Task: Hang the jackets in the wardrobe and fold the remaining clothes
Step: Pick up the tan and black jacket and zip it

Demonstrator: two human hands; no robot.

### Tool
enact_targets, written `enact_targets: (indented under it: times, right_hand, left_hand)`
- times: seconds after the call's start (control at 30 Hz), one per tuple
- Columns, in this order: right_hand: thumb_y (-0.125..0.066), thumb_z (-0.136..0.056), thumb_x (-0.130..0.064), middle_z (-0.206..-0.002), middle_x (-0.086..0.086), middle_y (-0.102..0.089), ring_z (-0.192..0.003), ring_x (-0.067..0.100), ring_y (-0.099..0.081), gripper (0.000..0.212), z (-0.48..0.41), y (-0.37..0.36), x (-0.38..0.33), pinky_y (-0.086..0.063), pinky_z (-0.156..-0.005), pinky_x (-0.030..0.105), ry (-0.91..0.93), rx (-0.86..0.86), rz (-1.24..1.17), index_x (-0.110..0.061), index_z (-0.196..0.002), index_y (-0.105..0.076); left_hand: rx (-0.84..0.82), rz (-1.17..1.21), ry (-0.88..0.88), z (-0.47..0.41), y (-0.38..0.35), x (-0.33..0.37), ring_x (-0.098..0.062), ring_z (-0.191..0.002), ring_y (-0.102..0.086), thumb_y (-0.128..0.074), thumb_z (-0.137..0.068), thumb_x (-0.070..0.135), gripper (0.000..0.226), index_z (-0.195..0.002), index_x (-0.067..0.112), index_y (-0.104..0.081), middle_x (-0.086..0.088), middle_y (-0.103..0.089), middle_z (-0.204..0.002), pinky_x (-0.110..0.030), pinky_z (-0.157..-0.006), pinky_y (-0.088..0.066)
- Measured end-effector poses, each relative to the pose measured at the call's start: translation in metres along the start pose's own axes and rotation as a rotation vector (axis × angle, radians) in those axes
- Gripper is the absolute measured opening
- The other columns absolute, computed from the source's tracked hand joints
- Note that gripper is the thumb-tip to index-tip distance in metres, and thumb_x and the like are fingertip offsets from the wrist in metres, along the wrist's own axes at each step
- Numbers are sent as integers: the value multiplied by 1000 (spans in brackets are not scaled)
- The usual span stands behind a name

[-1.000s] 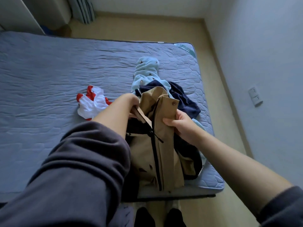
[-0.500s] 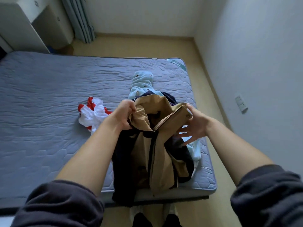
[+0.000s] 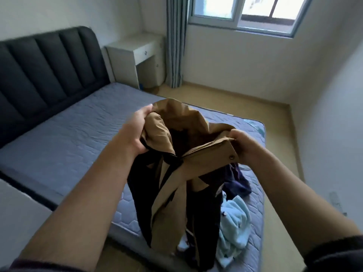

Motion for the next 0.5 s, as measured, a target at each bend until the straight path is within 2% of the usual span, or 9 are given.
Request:
enact_targets:
  times: [0.1,0.17,0.23,0.27,0.33,0.4,0.43,0.47,0.5]
  right_hand:
    - [-34,-78,-1,-65,10,-49,-52,20,-51,15,28,-20,-9,-42,-55,27,9,-20,-156,-7,-77,-47]
    - [-32,-87,-4,-58,12,-56,-50,22,-57,20,49,-41,-9,-48,-54,25,-26,-90,-193,-3,-76,-49]
    - [-30,-91,-4,-51,11,-59,-47,21,-59,28,69,-65,-10,-51,-50,24,-62,-168,-234,-1,-73,-51]
    - [-29,-91,-2,-53,12,-60,-52,21,-59,28,79,-77,-11,-51,-54,27,-72,-212,-254,-1,-75,-52]
    - [-30,-93,0,-66,13,-60,-62,20,-58,25,93,-100,-18,-50,-61,30,-71,-258,-250,-1,-83,-53]
    - [-29,-99,-3,-88,16,-59,-73,17,-62,25,108,-125,-29,-52,-69,27,-7,-288,-227,-1,-98,-54]
    - [-29,-102,-9,-107,17,-60,-92,17,-64,28,115,-137,-34,-51,-83,25,15,-302,-237,0,-114,-53]
    - [-27,-105,-15,-129,16,-55,-115,18,-57,36,122,-147,-36,-44,-101,26,28,-300,-238,-2,-131,-48]
    - [-28,-105,-20,-139,12,-50,-127,18,-49,39,131,-159,-34,-36,-110,29,45,-319,-214,-7,-138,-45]
  left_hand:
    - [202,121,-153,52,18,-3,-23,-90,-68,-49,-94,45,39,-104,11,-66,-10,-69,-99,-36,-78,-56]
    - [360,130,-237,90,33,-7,-24,-87,-70,-49,-94,44,41,-108,9,-67,-12,-71,-101,-34,-69,-56]
    - [483,73,-314,127,44,-9,-25,-89,-69,-50,-94,42,42,-109,6,-67,-14,-71,-102,-35,-75,-55]
    - [525,56,-343,145,49,-8,-26,-92,-69,-52,-94,41,41,-109,6,-68,-14,-71,-102,-36,-81,-54]
    - [591,46,-400,183,54,-5,-26,-94,-69,-55,-93,40,36,-105,8,-69,-13,-73,-99,-37,-88,-53]
    - [654,23,-471,223,58,0,-24,-88,-70,-58,-92,36,31,-101,9,-71,-10,-74,-93,-34,-84,-53]
    - [690,7,-519,243,60,1,-22,-84,-70,-59,-92,33,29,-100,8,-71,-9,-74,-91,-32,-80,-54]
    - [733,-8,-572,262,63,0,-20,-79,-71,-60,-92,30,26,-97,7,-71,-8,-74,-88,-29,-74,-55]
    - [782,-33,-615,282,65,-3,-17,-72,-71,-61,-92,28,23,-93,7,-71,-6,-74,-83,-25,-66,-56]
Point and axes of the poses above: each hand's wrist, its own z-axis away from the middle knuckle, its own y-axis out of the back of the hand, x = y × z, the point moved 4 cm from there along -z, towards the middle knuckle
